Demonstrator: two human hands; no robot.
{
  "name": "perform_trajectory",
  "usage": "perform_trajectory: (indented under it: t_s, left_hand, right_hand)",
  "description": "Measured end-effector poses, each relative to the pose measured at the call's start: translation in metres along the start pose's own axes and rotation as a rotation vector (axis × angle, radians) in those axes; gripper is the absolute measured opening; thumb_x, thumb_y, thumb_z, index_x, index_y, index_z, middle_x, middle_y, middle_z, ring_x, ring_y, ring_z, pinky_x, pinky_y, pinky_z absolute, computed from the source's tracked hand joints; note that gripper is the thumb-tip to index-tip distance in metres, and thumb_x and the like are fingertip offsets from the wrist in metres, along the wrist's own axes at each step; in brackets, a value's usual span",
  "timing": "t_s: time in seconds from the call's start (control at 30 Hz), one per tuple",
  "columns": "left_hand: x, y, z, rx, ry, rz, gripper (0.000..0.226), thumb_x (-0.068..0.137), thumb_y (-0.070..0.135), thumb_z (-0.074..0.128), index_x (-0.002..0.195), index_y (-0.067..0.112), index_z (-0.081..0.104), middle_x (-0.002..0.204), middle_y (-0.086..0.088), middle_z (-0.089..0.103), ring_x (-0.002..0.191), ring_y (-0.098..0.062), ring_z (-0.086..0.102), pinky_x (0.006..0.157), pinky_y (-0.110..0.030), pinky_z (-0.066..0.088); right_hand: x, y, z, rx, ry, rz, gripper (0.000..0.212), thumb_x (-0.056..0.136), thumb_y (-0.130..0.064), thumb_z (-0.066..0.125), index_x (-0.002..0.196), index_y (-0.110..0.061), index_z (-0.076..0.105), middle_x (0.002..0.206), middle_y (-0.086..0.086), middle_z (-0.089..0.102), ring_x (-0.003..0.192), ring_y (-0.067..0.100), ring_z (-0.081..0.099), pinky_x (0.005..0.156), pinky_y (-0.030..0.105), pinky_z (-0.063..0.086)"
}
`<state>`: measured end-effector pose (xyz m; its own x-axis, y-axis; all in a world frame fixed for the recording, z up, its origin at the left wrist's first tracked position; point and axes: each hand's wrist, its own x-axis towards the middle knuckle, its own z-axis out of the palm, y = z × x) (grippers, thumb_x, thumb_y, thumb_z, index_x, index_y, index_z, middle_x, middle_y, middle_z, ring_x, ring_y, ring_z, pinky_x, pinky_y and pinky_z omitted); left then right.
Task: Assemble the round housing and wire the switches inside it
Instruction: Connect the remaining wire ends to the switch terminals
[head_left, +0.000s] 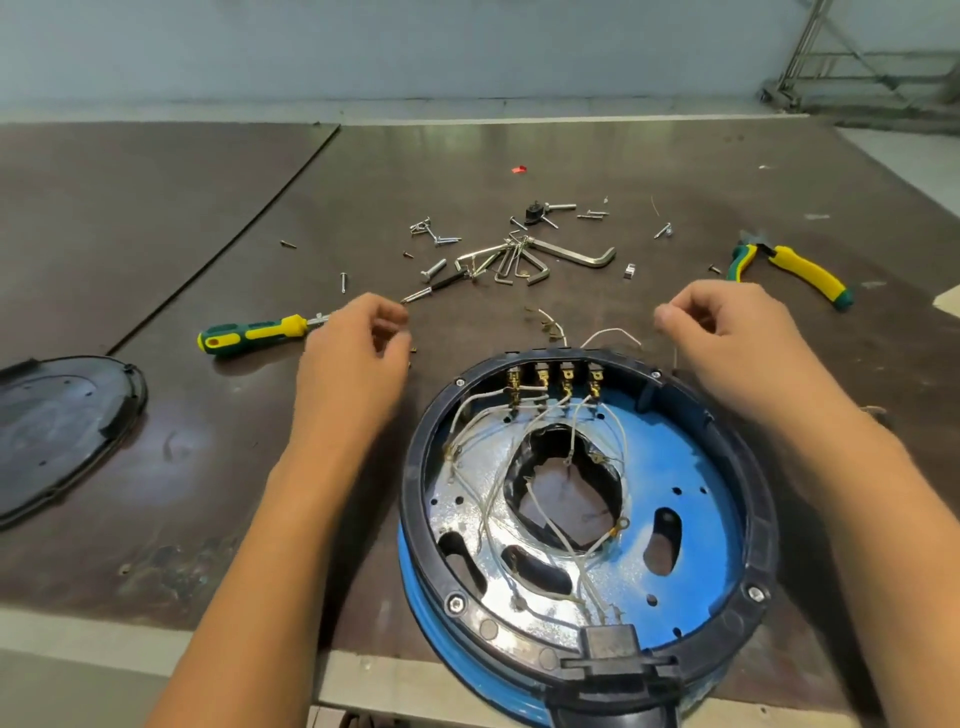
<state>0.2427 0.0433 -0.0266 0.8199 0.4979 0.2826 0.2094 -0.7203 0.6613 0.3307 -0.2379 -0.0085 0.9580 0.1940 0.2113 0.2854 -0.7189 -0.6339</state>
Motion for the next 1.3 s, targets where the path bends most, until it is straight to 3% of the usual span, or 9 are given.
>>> perform_trajectory:
  t_s: [0.23, 0.47, 0.57, 0.67, 0.83, 1.0, 1.1, 1.2, 1.3]
  left_hand:
    - [0.0, -0.024, 0.014, 0.488, -0.141, -0.064, 0.027, 0.093, 0.032, 0.061, 0.117, 0.022, 0.065, 0.117, -0.009, 0.062, 0.111, -0.031, 0.056, 0.087, -0.045, 0.051]
    - [-0.002, -0.019, 0.016, 0.386, -0.231, -0.123, 0.018, 0.097, 0.024, 0.056, 0.108, 0.023, 0.07, 0.112, -0.008, 0.069, 0.106, -0.033, 0.06, 0.08, -0.038, 0.047]
    - [-0.003, 0.0, 0.006, 0.219, -0.213, -0.057, 0.018, 0.098, 0.022, 0.057, 0.108, 0.022, 0.072, 0.11, -0.007, 0.071, 0.105, -0.029, 0.061, 0.088, -0.039, 0.05]
    - [-0.006, 0.026, -0.012, 0.054, -0.095, 0.115, 0.015, 0.097, 0.02, 0.059, 0.101, 0.024, 0.073, 0.091, 0.001, 0.067, 0.084, -0.013, 0.059, 0.075, -0.029, 0.044]
    - [-0.025, 0.068, -0.028, 0.028, -0.123, 0.365, 0.011, 0.092, 0.022, 0.066, 0.096, 0.026, 0.076, 0.09, 0.007, 0.061, 0.073, 0.002, 0.051, 0.07, -0.002, 0.035]
    - [-0.043, 0.086, -0.019, 0.061, -0.241, 0.5, 0.011, 0.089, 0.02, 0.07, 0.097, 0.025, 0.076, 0.094, 0.007, 0.064, 0.086, -0.016, 0.061, 0.082, -0.039, 0.051]
    - [-0.044, 0.087, -0.016, 0.055, -0.278, 0.498, 0.013, 0.088, 0.022, 0.07, 0.099, 0.028, 0.076, 0.093, 0.007, 0.066, 0.089, -0.018, 0.063, 0.084, -0.043, 0.05]
    - [-0.044, 0.087, -0.013, 0.048, -0.288, 0.482, 0.013, 0.087, 0.026, 0.07, 0.097, 0.03, 0.076, 0.088, 0.009, 0.066, 0.084, -0.018, 0.062, 0.082, -0.042, 0.051]
    - [-0.044, 0.087, -0.011, 0.043, -0.303, 0.467, 0.012, 0.087, 0.028, 0.07, 0.096, 0.031, 0.077, 0.083, 0.011, 0.063, 0.081, -0.019, 0.062, 0.08, -0.042, 0.051]
  right_hand:
    - [0.004, 0.01, 0.007, -0.046, -0.193, 0.101, 0.02, 0.093, -0.034, 0.068, 0.077, -0.023, 0.072, 0.078, -0.004, 0.069, 0.077, 0.007, 0.06, 0.061, 0.025, 0.04]
    - [0.003, 0.016, 0.006, 0.01, -0.275, 0.153, 0.016, 0.091, -0.031, 0.071, 0.078, -0.024, 0.077, 0.079, -0.003, 0.073, 0.085, 0.012, 0.066, 0.071, 0.03, 0.048]
    - [0.003, 0.012, 0.001, 0.065, -0.169, 0.099, 0.017, 0.091, -0.026, 0.069, 0.076, -0.023, 0.076, 0.076, -0.003, 0.074, 0.084, 0.018, 0.069, 0.078, 0.035, 0.054]
    - [-0.002, -0.001, -0.006, 0.23, -0.045, -0.033, 0.014, 0.092, -0.02, 0.067, 0.081, -0.019, 0.077, 0.075, 0.001, 0.075, 0.081, 0.025, 0.071, 0.085, 0.048, 0.058]
    - [-0.015, -0.034, -0.012, 0.498, -0.092, -0.264, 0.012, 0.097, -0.018, 0.064, 0.1, -0.014, 0.075, 0.083, 0.006, 0.075, 0.078, 0.013, 0.071, 0.074, 0.022, 0.056]
    - [-0.02, -0.042, -0.012, 0.473, -0.238, -0.359, 0.017, 0.095, -0.018, 0.066, 0.107, -0.011, 0.075, 0.084, 0.001, 0.075, 0.078, 0.012, 0.071, 0.074, 0.024, 0.056]
    - [-0.019, -0.04, -0.013, 0.396, -0.278, -0.421, 0.008, 0.092, -0.017, 0.072, 0.094, -0.014, 0.079, 0.08, -0.004, 0.075, 0.076, 0.013, 0.07, 0.069, 0.032, 0.056]
    - [-0.019, -0.037, -0.015, 0.386, -0.326, -0.44, 0.006, 0.088, -0.018, 0.076, 0.092, -0.016, 0.079, 0.078, -0.009, 0.075, 0.07, 0.001, 0.065, 0.063, 0.022, 0.051]
    - [-0.017, -0.034, -0.016, 0.233, -0.326, -0.467, 0.014, 0.082, -0.021, 0.082, 0.095, -0.019, 0.079, 0.083, -0.006, 0.075, 0.078, 0.004, 0.068, 0.073, 0.029, 0.054]
